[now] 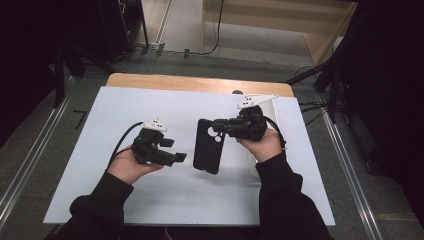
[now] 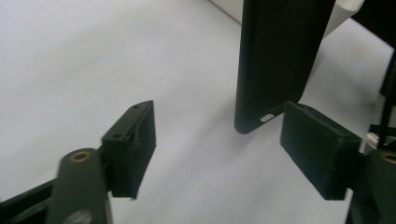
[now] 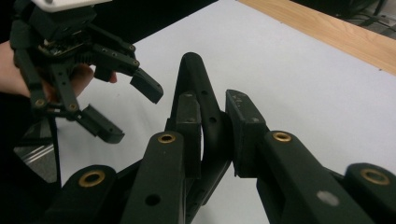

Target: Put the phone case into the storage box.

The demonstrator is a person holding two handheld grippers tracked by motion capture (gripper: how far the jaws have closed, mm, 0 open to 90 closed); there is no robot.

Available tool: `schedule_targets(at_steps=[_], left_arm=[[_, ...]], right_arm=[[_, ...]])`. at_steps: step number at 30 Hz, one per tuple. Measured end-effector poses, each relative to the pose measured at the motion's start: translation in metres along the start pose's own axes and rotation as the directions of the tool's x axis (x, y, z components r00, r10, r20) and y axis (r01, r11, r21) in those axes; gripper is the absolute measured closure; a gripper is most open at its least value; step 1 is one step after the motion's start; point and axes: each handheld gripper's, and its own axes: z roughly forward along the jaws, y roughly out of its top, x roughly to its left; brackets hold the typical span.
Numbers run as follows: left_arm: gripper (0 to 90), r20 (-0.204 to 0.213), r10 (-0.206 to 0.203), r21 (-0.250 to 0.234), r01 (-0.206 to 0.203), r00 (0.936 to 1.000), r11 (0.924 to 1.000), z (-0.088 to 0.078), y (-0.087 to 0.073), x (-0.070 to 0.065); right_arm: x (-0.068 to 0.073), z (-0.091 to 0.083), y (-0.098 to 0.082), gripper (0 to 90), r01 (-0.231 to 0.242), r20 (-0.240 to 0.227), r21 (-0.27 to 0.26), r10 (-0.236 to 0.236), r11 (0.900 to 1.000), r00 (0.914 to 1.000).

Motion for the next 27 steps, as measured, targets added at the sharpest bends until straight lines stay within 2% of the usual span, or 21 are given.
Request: schedule_targets(at_steps=[6,9,12,15,17,18,19,22,26,27], left_arm=[[33.5,0.027,0.003,0.021,-0.003,0.9996,0.9998,-0.003,0.001,0.004],[33.5,0.063,0.027,0.011,-0.028,0.9977,0.9996,-0.007,0.004,0.004],[33.5,0.073,0.041,0.009,-0.042,0.9965,0.9991,-0.010,0.005,0.004],[33.6,0.117,0.073,-0.002,-0.073,0.9905,0.9973,-0.015,0.007,0.003],[33.5,0.114,0.116,-0.013,-0.115,0.9867,0.9932,-0.018,0.009,0.001],[33.5,0.114,0.116,-0.013,-0.115,0.9867,0.9932,-0.018,0.009,0.001],[33.5,0.134,0.134,-0.016,-0.133,0.9818,0.9910,-0.020,0.010,0.000],[33.5,0.160,0.131,-0.015,-0.130,0.9785,0.9914,-0.023,0.013,0.000],[33.5,0.171,0.130,-0.016,-0.129,0.9767,0.9915,-0.025,0.014,-0.001],[33.5,0.188,0.128,-0.010,-0.129,0.9737,0.9916,-0.027,0.015,-0.001]], right_arm=[[0.000,-0.003,-0.001,74.6,0.034,-0.022,0.005,-0.034,0.999,0.9992],[0.001,-0.004,-0.001,74.6,0.060,-0.037,0.012,-0.060,0.998,0.9975],[0.003,-0.005,-0.001,74.6,0.085,-0.049,0.017,-0.084,0.996,0.9953],[0.004,-0.006,-0.002,74.6,0.095,-0.068,0.018,-0.093,0.995,0.9933],[0.004,-0.006,-0.002,74.6,0.104,-0.079,0.023,-0.102,0.994,0.9917],[0.004,-0.006,-0.002,74.6,0.104,-0.079,0.023,-0.102,0.994,0.9917],[0.005,-0.006,-0.003,74.6,0.109,-0.091,0.028,-0.107,0.994,0.9901],[0.008,-0.005,-0.004,74.6,0.128,-0.114,0.035,-0.123,0.991,0.9858],[0.010,-0.003,-0.004,74.6,0.149,-0.139,0.047,-0.141,0.988,0.9802],[0.010,-0.003,-0.004,74.6,0.156,-0.147,0.046,-0.148,0.987,0.9780]])
